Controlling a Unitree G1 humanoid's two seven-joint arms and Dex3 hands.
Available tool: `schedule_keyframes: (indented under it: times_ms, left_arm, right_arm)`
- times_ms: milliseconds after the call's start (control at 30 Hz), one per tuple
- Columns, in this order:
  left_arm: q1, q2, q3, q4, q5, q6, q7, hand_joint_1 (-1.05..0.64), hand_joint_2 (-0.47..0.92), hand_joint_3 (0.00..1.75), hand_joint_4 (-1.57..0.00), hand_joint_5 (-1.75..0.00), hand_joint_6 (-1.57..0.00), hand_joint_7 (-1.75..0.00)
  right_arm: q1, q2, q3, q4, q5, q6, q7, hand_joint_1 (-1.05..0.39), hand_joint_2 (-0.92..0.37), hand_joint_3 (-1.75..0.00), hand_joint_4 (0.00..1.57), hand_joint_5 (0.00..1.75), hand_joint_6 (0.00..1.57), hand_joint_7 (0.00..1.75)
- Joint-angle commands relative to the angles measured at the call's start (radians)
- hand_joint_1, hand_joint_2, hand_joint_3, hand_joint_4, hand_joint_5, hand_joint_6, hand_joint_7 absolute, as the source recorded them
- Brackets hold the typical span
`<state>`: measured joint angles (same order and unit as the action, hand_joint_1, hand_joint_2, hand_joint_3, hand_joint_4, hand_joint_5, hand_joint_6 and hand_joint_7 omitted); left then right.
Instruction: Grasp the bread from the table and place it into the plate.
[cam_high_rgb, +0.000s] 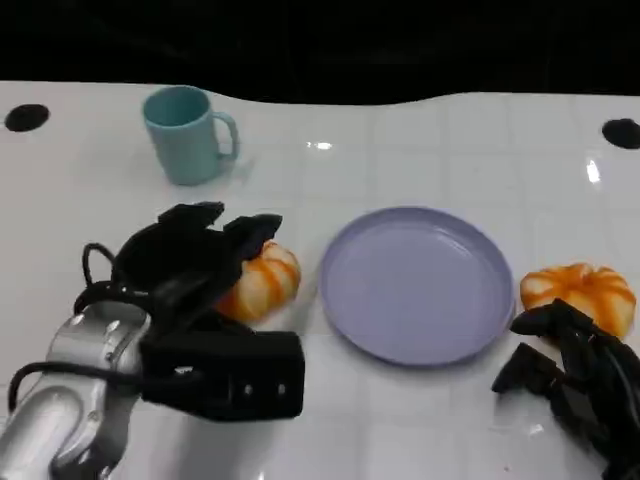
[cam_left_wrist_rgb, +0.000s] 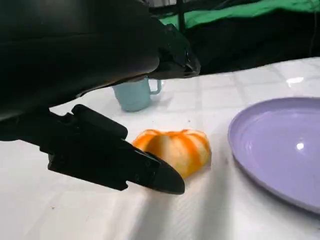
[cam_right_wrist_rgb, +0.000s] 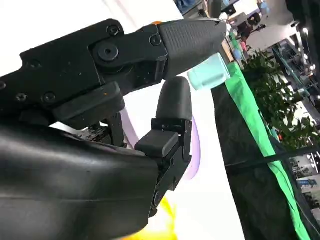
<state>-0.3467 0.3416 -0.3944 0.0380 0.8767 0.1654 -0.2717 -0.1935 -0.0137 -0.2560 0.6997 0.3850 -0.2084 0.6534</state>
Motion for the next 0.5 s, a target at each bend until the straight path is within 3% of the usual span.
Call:
schedule_keyframes:
  times_ms: [33,233,500]
  left_arm:
    - [-0.078,-0.041,-0.017,0.126,-0.002,0.053,-0.003,-0.5,0.79,0.0,-0.04,-0.09,-0.15,0.0]
    - [-0.165,-0.093,-0.044,0.288,-0.007,0.103,0.024,-0.51,0.78,0.0,-0.06,-0.09,-0.13,0.0]
    - [-0.311,-0.165,-0.091,0.639,-0.041,0.034,0.163,-0.51,0.79,0.0,-0.09,-0.08,-0.18,-0.02]
  right_arm:
    - [0.002,-0.024,-0.005,0.025,-0.003,-0.021,0.007,-0.56,-0.92,-0.22,0.66,1.56,0.61,1.18]
    - [-0.008,-0.028,-0.013,0.049,0.007,-0.03,0.02,-0.56,-0.92,-0.21,0.67,1.55,0.64,1.16]
    - [-0.009,-0.025,-0.018,0.053,0.012,-0.03,0.02,-0.55,-0.92,-0.2,0.67,1.55,0.65,1.16]
